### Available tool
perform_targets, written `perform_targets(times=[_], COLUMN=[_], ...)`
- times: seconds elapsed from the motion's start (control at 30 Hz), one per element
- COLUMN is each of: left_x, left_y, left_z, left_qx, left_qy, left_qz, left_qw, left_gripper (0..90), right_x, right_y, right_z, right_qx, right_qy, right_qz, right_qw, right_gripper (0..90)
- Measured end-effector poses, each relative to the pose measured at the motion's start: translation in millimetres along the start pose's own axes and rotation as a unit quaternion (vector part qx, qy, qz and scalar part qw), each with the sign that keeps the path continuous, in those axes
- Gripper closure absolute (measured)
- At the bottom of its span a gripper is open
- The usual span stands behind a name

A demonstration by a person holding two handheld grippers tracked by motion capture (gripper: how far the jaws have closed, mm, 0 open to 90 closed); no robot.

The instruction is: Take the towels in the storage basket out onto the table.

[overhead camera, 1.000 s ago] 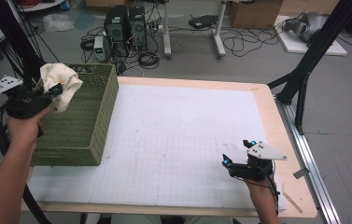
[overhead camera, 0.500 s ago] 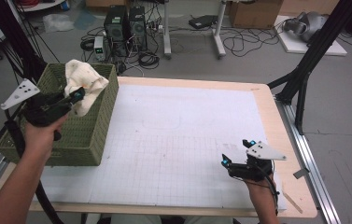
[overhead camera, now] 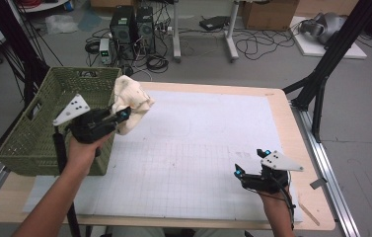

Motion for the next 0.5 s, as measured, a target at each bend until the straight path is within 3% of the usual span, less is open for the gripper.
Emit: perform_targets(times=[0.27,0.5], left_x=[-28.8,-48.0], left_y=[-36.0,-54.1], left_z=[29.7,54.9], left_qx=[-0.004,-0.007], left_qy=[0.024,0.053], left_qz=[0.037,0.065], left_qw=[0.9990,0.9965], left_gripper=[72.4,72.2], right_x=[-8.1,-7.7], right_y=[3.2,2.4], right_z=[-0.9,2.4], right_qx=[0.010,0.008], right_qy=[0.006,0.012], right_qz=[-0.005,-0.003], right_qw=[0.9999,0.9999], right_gripper=[10.0,10.0])
Point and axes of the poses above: each handheld gripper's, and its own axes: x roughly backward along the jaws, z roughly out of its underside, y roughly to its left, the point moved 7 cm from there along -x, roughly forward along the jaws
